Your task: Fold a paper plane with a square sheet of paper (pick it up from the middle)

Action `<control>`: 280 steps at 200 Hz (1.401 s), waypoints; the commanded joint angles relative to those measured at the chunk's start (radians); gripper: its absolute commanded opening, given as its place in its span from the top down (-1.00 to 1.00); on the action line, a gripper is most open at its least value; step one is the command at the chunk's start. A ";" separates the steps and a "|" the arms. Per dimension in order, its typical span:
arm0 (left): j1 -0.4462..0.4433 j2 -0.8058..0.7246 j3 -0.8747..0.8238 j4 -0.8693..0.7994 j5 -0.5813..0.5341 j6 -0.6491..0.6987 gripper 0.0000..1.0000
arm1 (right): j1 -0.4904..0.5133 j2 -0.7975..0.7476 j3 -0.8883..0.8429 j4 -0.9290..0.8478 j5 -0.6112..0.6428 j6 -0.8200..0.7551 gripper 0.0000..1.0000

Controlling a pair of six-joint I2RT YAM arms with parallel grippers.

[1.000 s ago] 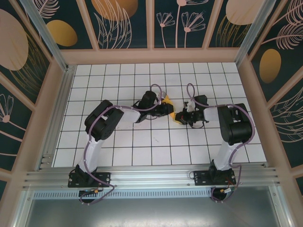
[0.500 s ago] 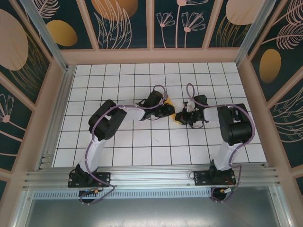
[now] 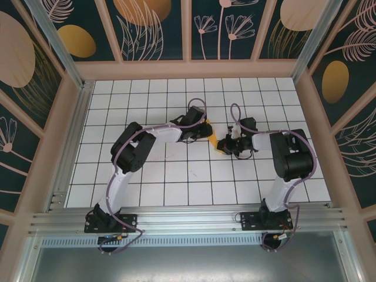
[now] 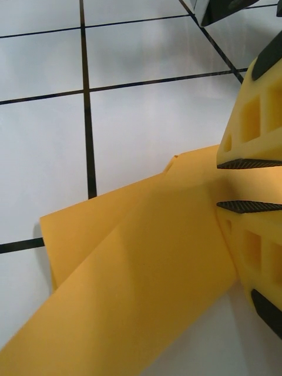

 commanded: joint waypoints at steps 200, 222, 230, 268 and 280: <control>0.132 0.090 0.091 -0.005 -0.066 0.160 0.33 | -0.001 0.035 -0.049 -0.112 0.177 -0.028 1.00; 0.136 0.104 0.124 -0.021 -0.047 0.183 0.30 | 0.000 0.032 -0.046 -0.105 0.168 -0.026 1.00; 0.135 0.105 0.136 -0.028 -0.044 0.191 0.29 | -0.001 0.030 -0.045 -0.101 0.162 -0.023 1.00; 0.142 0.035 0.163 -0.057 -0.084 0.229 0.20 | 0.000 0.006 -0.005 -0.100 0.132 -0.019 1.00; 0.146 0.009 0.177 -0.066 -0.076 0.237 0.18 | 0.002 -0.001 0.012 -0.110 0.127 -0.023 1.00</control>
